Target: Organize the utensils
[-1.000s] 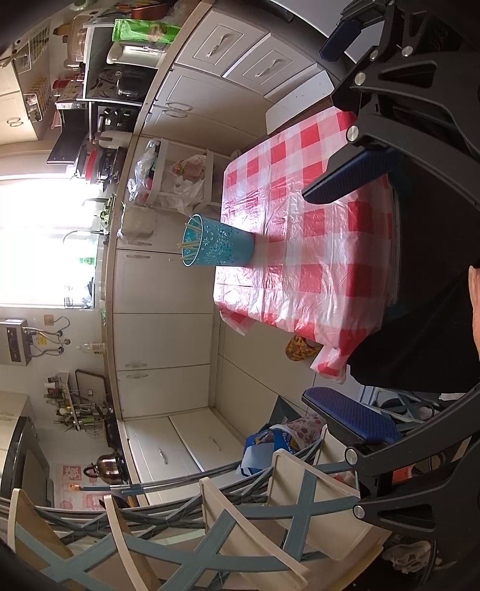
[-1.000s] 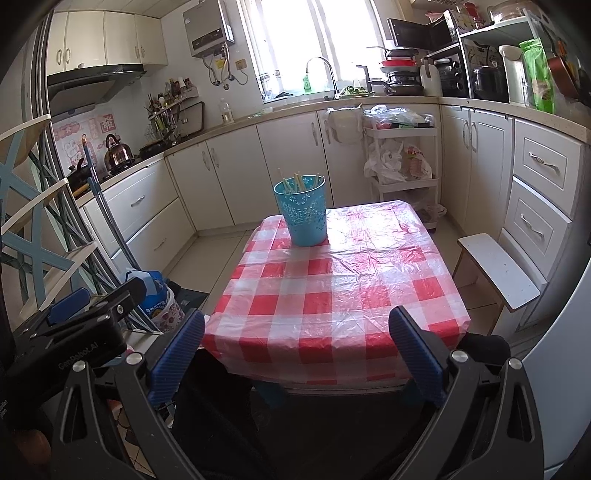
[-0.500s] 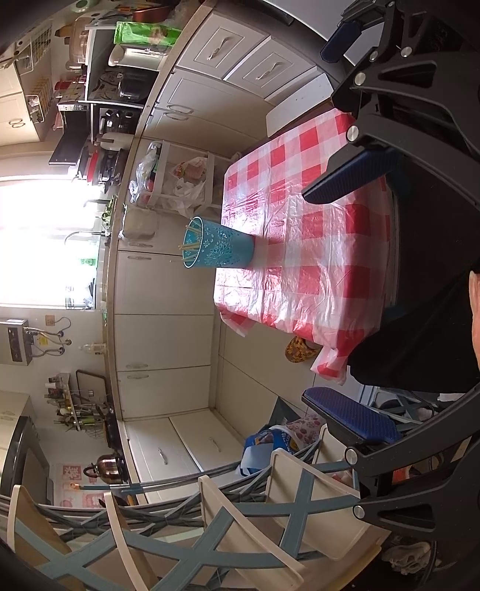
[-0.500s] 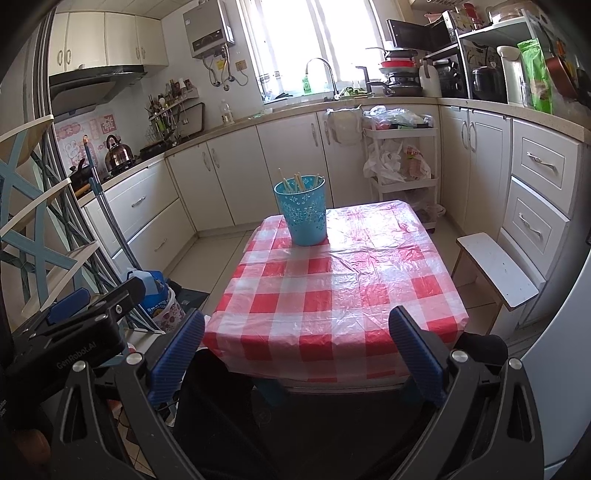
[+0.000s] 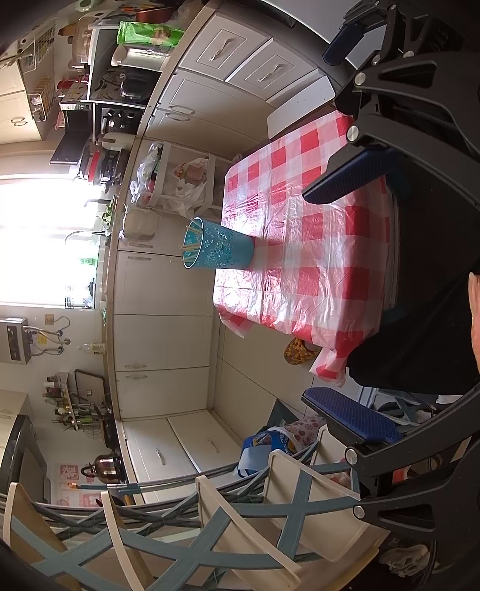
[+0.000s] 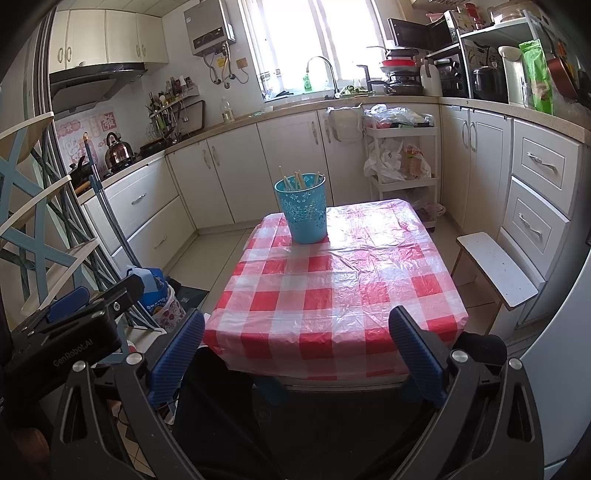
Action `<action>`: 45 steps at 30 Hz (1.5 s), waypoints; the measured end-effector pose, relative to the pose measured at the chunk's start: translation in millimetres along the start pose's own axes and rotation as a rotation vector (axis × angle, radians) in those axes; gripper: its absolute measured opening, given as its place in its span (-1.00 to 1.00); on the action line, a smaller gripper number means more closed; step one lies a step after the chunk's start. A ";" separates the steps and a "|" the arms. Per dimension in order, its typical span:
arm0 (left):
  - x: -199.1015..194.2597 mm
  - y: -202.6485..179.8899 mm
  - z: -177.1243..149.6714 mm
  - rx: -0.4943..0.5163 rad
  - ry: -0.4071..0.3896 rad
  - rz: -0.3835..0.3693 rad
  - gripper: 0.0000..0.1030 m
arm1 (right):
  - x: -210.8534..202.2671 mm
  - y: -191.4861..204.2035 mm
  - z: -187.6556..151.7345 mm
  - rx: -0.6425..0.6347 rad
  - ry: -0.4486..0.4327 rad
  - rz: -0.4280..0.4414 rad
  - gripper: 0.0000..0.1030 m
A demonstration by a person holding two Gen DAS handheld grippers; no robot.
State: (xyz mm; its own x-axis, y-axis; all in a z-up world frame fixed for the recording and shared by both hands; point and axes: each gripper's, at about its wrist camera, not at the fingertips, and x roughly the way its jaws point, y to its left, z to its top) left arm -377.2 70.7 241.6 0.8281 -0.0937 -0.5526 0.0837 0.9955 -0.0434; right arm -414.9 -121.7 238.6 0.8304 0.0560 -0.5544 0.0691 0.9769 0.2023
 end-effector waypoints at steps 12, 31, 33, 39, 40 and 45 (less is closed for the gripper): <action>0.4 -1.7 -1.6 -0.006 0.006 -0.006 0.85 | -1.1 -0.6 -7.5 0.000 0.014 0.002 0.86; 2.2 -2.4 -3.8 -0.007 0.009 -0.012 0.85 | 3.2 0.9 -12.3 -0.001 0.031 0.002 0.86; 2.3 -1.8 -3.5 -0.007 0.010 -0.012 0.85 | 3.5 1.1 -12.1 -0.001 0.032 0.002 0.86; -0.6 -3.7 -5.2 -0.012 -0.011 -0.004 0.85 | 7.6 1.1 -13.6 0.000 0.053 0.002 0.86; -3.7 -3.4 -6.5 -0.010 -0.036 0.005 0.85 | 8.0 0.9 -13.1 -0.001 0.056 0.002 0.86; -12.0 -6.4 -7.5 0.013 -0.086 0.041 0.85 | 6.8 1.0 -12.3 -0.006 0.050 0.001 0.86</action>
State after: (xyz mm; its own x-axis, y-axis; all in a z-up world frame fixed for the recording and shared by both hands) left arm -391.9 65.5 242.3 0.8755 -0.0541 -0.4802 0.0558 0.9984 -0.0108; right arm -416.1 -117.8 225.1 0.8019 0.0672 -0.5936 0.0649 0.9780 0.1984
